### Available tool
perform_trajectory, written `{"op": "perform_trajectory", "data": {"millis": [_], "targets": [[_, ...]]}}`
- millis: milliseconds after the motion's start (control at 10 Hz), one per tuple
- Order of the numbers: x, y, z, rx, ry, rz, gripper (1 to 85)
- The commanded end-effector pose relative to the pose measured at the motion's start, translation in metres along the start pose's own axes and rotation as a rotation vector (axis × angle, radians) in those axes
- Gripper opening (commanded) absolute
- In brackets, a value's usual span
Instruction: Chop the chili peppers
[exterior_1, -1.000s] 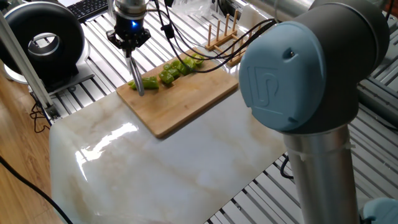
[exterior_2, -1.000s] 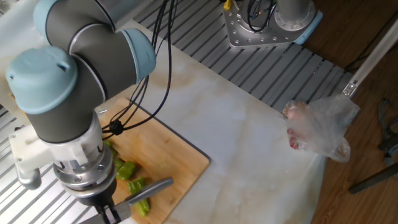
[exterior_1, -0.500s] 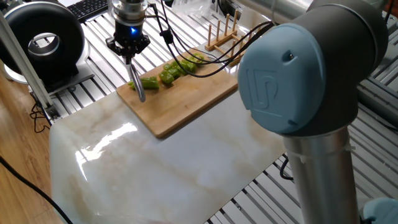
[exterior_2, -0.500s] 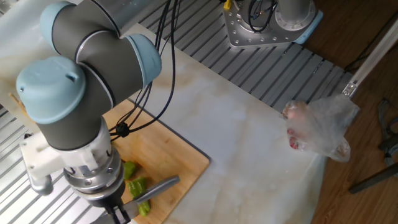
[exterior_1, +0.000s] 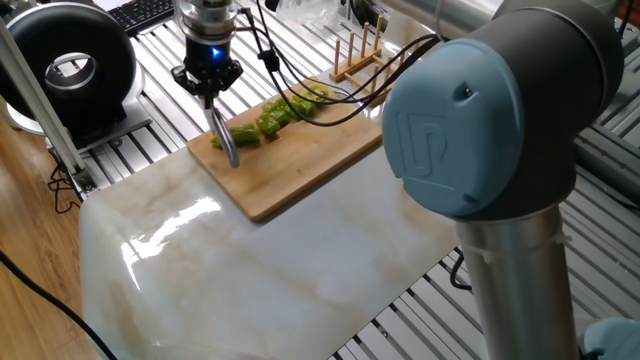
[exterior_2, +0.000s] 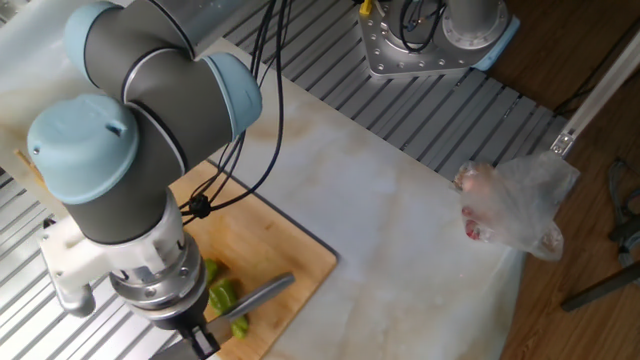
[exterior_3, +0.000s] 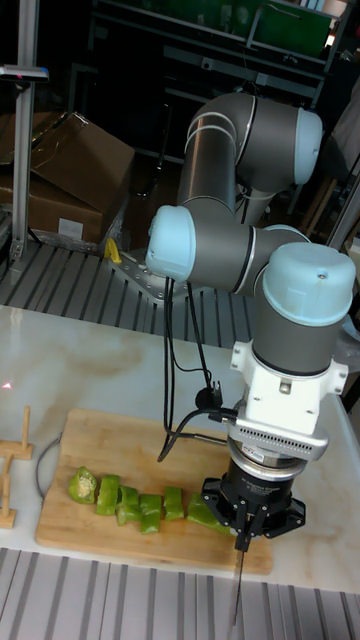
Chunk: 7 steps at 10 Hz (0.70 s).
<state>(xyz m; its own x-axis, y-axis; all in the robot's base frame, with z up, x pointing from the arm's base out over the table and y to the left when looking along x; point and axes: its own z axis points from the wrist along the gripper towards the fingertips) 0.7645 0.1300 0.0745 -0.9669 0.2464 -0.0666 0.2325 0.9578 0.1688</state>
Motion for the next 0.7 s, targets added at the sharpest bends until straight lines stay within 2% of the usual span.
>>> {"op": "perform_trajectory", "data": {"millis": [0,400,600], "targets": [[0.009,-0.001,-0.003,0.002,0.028,-0.071,1.3],[0.019,0.006,-0.005,-0.017,0.047,-0.120,1.3],[0.021,0.007,-0.004,-0.013,0.047,-0.136,1.3]]}}
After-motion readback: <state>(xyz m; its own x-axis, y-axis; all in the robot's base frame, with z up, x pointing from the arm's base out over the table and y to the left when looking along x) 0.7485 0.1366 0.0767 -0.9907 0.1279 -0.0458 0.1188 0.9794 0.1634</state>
